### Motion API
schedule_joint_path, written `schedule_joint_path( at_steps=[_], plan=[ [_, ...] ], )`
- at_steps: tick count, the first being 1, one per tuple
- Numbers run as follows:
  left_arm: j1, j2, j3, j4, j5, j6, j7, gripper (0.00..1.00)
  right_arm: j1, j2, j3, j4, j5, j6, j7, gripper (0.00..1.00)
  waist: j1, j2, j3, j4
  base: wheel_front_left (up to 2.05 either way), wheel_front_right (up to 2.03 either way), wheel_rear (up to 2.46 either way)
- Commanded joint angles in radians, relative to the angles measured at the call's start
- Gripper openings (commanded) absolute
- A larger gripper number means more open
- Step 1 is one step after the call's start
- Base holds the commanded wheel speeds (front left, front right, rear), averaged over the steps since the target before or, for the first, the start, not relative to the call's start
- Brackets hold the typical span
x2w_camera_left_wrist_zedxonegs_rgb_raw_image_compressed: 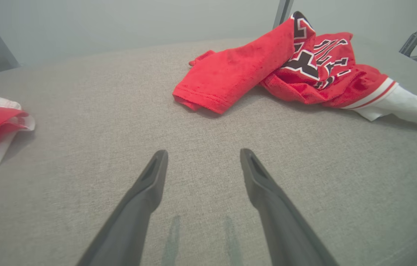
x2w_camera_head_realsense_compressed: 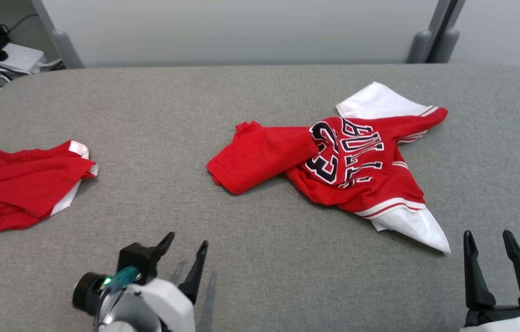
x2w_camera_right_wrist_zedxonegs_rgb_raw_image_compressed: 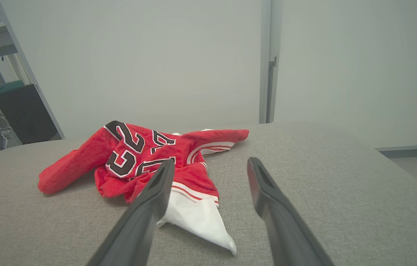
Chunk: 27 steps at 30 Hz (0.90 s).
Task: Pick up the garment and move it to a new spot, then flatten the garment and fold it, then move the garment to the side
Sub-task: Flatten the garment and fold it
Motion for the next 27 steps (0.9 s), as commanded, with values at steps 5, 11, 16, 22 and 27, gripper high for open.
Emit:
schedule_joint_path(
  at_steps=[5,11,16,22,27],
  plan=[
    [-0.150,-0.048,-0.006,0.118,-0.026,-0.083,0.027,1.00,-0.064,-0.014,0.042,-0.042,0.012,0.000,-0.009,1.00,0.0000,0.0000,0.073,-0.056,0.00,0.00,0.00],
    [-0.310,-0.139,-0.011,0.399,-0.047,-0.158,0.023,1.00,-0.111,-0.010,0.063,-0.039,0.024,0.000,-0.024,1.00,0.0000,0.0000,0.156,-0.141,0.00,0.00,0.00],
    [-0.409,-0.163,0.020,0.570,-0.051,-0.183,-0.045,1.00,-0.137,-0.009,0.064,-0.031,0.032,0.000,-0.033,1.00,0.0000,0.0000,0.191,-0.185,0.00,0.00,0.00],
    [-0.485,-0.184,0.050,0.711,-0.051,-0.208,-0.168,1.00,-0.146,-0.008,0.058,-0.022,0.043,0.000,-0.039,1.00,0.0000,0.0000,0.196,-0.203,0.00,0.00,0.00],
    [-0.507,-0.198,0.069,0.721,-0.033,-0.209,-0.227,0.00,-0.138,-0.008,0.043,-0.014,0.056,0.000,-0.041,1.00,0.0000,0.0000,0.186,-0.187,0.00,0.00,0.00]
  ],
)
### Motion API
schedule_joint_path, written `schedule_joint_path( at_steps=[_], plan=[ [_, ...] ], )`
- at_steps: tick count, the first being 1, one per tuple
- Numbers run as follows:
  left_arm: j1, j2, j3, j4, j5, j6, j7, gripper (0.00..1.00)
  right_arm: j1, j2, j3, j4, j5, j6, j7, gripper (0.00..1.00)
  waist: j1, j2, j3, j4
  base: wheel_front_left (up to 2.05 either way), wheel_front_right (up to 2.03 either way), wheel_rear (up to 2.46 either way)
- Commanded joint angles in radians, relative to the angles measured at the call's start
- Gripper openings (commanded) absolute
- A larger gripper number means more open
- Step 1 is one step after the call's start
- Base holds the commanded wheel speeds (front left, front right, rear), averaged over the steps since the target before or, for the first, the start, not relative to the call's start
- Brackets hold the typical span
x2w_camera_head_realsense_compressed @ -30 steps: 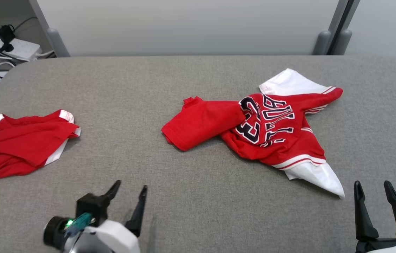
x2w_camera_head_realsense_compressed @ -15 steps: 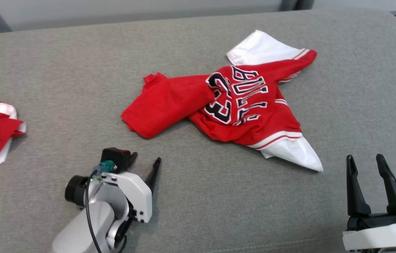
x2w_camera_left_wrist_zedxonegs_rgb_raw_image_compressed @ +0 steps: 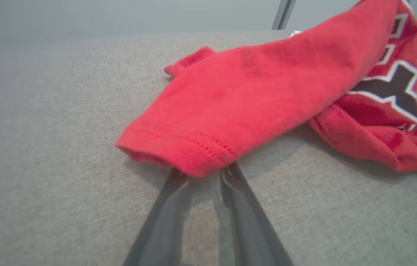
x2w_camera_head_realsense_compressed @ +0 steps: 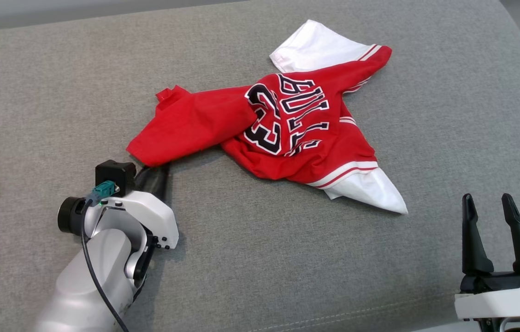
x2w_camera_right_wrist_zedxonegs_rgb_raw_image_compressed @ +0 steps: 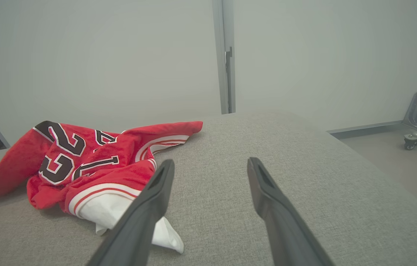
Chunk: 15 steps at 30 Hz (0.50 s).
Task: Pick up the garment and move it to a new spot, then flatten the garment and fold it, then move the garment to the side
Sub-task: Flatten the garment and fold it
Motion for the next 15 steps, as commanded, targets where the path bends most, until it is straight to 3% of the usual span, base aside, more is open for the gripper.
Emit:
schedule_joint_path(
  at_steps=[1,7,10,15],
  plan=[
    [-0.044,0.020,0.038,-0.034,0.021,0.009,-0.019,0.00,-0.009,-0.012,0.012,-0.016,0.018,0.000,-0.013,1.00,0.0000,0.0000,-0.008,0.016,0.00,0.00,0.00],
    [0.025,0.048,0.039,-0.228,0.074,0.039,-0.026,0.00,0.007,-0.012,-0.004,0.002,0.045,0.000,-0.014,1.00,0.0000,0.0000,-0.040,0.062,0.00,0.00,0.00],
    [0.096,0.095,0.023,-0.397,0.095,0.074,0.002,0.00,0.019,-0.012,-0.010,0.015,0.056,0.000,-0.014,1.00,0.0000,0.0000,-0.064,0.090,0.00,0.00,0.00],
    [0.239,0.207,0.005,-0.772,0.120,0.169,0.129,0.00,0.036,-0.011,-0.015,0.040,0.085,0.000,-0.014,1.00,0.0000,0.0000,-0.099,0.138,0.00,0.00,0.00]
  ],
)
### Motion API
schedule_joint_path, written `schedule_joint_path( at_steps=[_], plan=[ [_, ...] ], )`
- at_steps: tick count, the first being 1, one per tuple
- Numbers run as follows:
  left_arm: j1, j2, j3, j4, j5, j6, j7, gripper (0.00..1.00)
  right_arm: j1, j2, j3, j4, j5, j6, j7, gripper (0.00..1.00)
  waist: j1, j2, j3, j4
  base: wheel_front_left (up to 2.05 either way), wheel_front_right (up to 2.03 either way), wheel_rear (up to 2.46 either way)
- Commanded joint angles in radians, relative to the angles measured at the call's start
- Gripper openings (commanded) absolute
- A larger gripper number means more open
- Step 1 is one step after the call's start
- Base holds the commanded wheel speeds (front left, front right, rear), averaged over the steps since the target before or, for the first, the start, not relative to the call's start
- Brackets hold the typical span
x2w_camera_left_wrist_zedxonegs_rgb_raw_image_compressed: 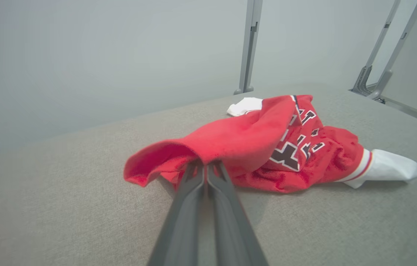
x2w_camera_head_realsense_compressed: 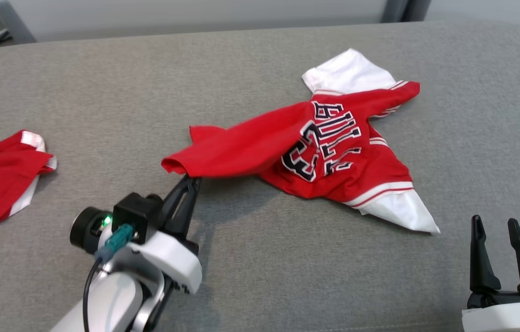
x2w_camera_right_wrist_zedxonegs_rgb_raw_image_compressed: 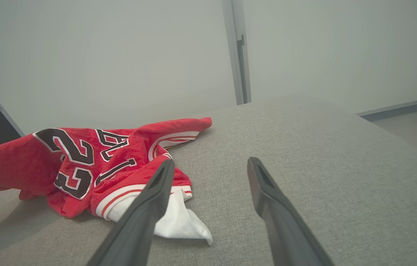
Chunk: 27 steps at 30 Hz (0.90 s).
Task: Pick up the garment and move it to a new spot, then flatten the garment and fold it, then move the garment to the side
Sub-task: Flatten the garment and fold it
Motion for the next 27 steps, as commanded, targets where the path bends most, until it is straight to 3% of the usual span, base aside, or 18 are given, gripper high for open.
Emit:
schedule_joint_path(
  at_steps=[1,5,8,13,19,22,23,27],
  plan=[
    [0.027,0.058,0.033,-0.159,0.009,0.043,0.042,0.00,-0.002,-0.012,0.016,-0.014,0.008,0.000,-0.013,1.00,0.0000,-0.0001,-0.027,0.037,0.00,0.00,0.00],
    [0.091,0.133,0.032,-0.417,0.040,0.118,0.137,0.00,0.002,-0.012,0.012,0.000,0.022,0.000,-0.013,1.00,0.0000,-0.0001,-0.037,0.067,0.00,0.00,0.00],
    [0.091,0.161,0.040,-0.500,0.055,0.140,0.172,0.00,-0.004,-0.012,0.015,0.004,0.025,0.000,-0.013,1.00,0.0000,-0.0001,-0.029,0.071,0.00,0.00,0.00],
    [0.017,0.190,0.075,-0.479,0.055,0.132,0.216,0.00,-0.030,-0.012,0.033,0.018,0.033,0.000,-0.013,1.00,0.0000,-0.0001,-0.006,0.044,0.00,0.00,0.00],
    [-0.207,0.131,0.129,-0.177,0.012,0.041,0.163,0.00,-0.052,-0.012,0.044,0.035,0.052,0.000,-0.013,1.00,0.0000,-0.0001,0.041,-0.045,0.00,0.00,0.00],
    [-0.337,0.082,0.158,0.078,-0.027,-0.027,0.109,0.00,-0.063,-0.012,0.060,0.041,0.062,0.000,-0.013,1.00,0.0000,-0.0001,0.073,-0.096,0.00,0.00,0.00],
    [-0.420,0.061,0.173,0.274,-0.031,-0.069,0.047,0.00,-0.076,-0.012,0.074,0.044,0.063,0.000,-0.013,1.00,0.0000,-0.0001,0.094,-0.128,0.00,0.00,0.00],
    [-0.514,0.035,0.180,0.476,-0.028,-0.133,-0.058,0.00,-0.090,-0.012,0.088,0.052,0.057,0.000,-0.013,1.00,0.0000,-0.0001,0.119,-0.155,0.00,0.00,0.00]
  ],
)
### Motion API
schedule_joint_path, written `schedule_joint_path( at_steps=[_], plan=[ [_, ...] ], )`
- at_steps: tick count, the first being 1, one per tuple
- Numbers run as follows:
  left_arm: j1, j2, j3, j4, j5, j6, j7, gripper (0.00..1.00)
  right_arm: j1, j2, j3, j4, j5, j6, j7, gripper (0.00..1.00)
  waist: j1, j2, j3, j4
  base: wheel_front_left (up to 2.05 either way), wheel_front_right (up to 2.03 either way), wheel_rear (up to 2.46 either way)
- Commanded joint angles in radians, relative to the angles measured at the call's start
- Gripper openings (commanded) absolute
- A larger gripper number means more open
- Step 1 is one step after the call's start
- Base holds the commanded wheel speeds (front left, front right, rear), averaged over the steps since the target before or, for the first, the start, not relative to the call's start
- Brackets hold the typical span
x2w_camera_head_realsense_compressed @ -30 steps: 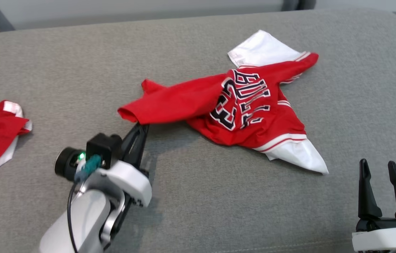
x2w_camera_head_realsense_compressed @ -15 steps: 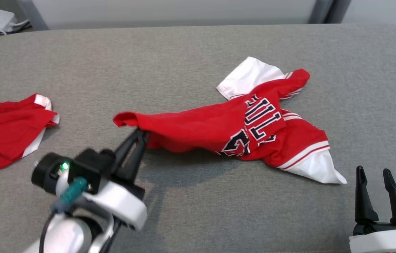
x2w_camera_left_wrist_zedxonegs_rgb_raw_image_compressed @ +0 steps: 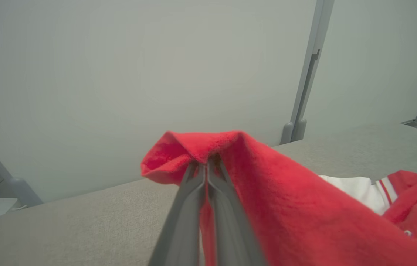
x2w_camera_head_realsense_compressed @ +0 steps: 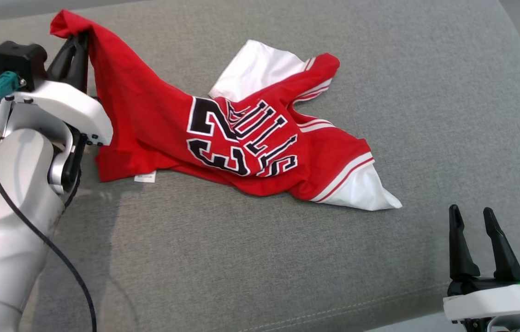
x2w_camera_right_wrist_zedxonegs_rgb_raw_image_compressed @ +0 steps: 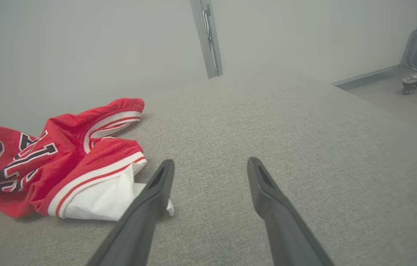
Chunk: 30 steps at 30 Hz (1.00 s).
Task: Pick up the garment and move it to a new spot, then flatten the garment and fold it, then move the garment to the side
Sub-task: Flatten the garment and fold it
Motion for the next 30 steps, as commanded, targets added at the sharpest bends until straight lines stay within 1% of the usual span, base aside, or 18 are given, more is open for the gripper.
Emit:
schedule_joint_path(
  at_steps=[1,2,3,4,6,7,9,11,13,16,17,22,23,25,26,30],
  plan=[
    [-0.066,0.023,0.029,0.028,0.009,-0.024,-0.019,0.00,-0.027,-0.014,0.022,-0.019,-0.001,0.000,-0.013,1.00,0.0000,0.0000,0.022,-0.020,0.00,0.00,0.00],
    [-0.084,0.014,0.025,0.071,0.012,-0.036,-0.032,0.00,-0.030,-0.014,0.020,-0.019,-0.003,0.000,-0.013,1.00,0.0000,0.0000,0.027,-0.020,0.00,0.00,0.00],
    [-0.097,0.004,0.026,0.111,0.013,-0.041,-0.046,0.64,-0.031,-0.014,0.021,-0.015,-0.005,0.000,-0.013,1.00,0.0000,0.0000,0.029,-0.019,0.00,0.00,0.00],
    [-0.108,-0.005,0.022,0.149,0.019,-0.049,-0.056,1.00,-0.032,-0.014,0.023,-0.012,-0.005,0.000,-0.013,1.00,0.0000,0.0000,0.031,-0.017,0.00,0.00,0.00],
    [-0.122,-0.020,0.021,0.209,0.028,-0.050,-0.072,1.00,-0.036,-0.014,0.026,-0.008,-0.006,0.000,-0.013,1.00,0.0000,0.0000,0.034,-0.011,0.00,0.00,0.00],
    [-0.124,-0.035,0.018,0.257,0.034,-0.049,-0.080,1.00,-0.037,-0.014,0.021,-0.005,-0.006,0.000,-0.013,1.00,0.0000,0.0000,0.033,0.003,0.00,0.00,0.00],
    [-0.121,-0.045,0.021,0.293,0.031,-0.060,-0.084,1.00,-0.037,-0.014,0.021,-0.005,-0.008,0.000,-0.013,1.00,0.0000,0.0000,0.031,0.020,0.00,0.00,0.00],
    [-0.109,-0.053,0.028,0.306,0.031,-0.055,-0.087,1.00,-0.038,-0.014,0.015,-0.007,-0.016,0.000,-0.013,1.00,0.0000,0.0000,0.024,0.038,0.00,0.00,0.00],
    [-0.089,-0.049,0.044,0.288,0.034,-0.043,-0.089,1.00,-0.041,-0.014,0.010,-0.021,-0.035,0.000,-0.013,1.00,0.0000,0.0000,0.015,0.058,0.00,0.00,0.00],
    [-0.006,-0.049,0.094,0.182,0.038,-0.008,-0.090,1.00,-0.038,-0.016,0.004,-0.046,-0.081,0.000,-0.013,1.00,0.0000,0.0000,-0.005,0.093,0.00,0.00,0.00],
    [-0.006,-0.049,0.094,0.182,0.038,-0.008,-0.090,1.00,-0.038,-0.016,0.004,-0.046,-0.081,0.000,-0.013,1.00,0.0000,0.0000,-0.005,0.093,0.00,0.00,0.00],
    [0.223,-0.045,0.169,-0.079,0.060,0.056,-0.090,1.00,-0.033,-0.026,0.005,-0.078,-0.141,0.000,-0.013,1.00,0.0000,0.0000,-0.046,0.155,0.00,0.00,0.00],
    [0.320,-0.040,0.182,-0.192,0.075,0.082,-0.090,1.00,-0.031,-0.031,0.004,-0.081,-0.162,0.000,-0.013,1.00,0.0000,0.0000,-0.064,0.180,0.00,0.00,0.00],
    [0.417,-0.032,0.186,-0.297,0.087,0.113,-0.090,1.00,-0.031,-0.038,0.006,-0.078,-0.180,0.000,-0.013,1.00,0.0000,0.0000,-0.084,0.199,0.00,0.00,0.00],
    [0.504,-0.018,0.186,-0.389,0.094,0.146,-0.089,1.00,-0.030,-0.045,0.009,-0.068,-0.188,0.000,-0.013,1.00,0.0000,0.0000,-0.104,0.215,0.00,0.00,0.00],
    [0.655,0.005,0.177,-0.560,0.105,0.208,-0.058,1.00,-0.014,-0.058,0.005,-0.042,-0.204,0.000,-0.013,1.00,0.0000,0.0000,-0.157,0.239,0.00,0.00,0.00]
  ],
)
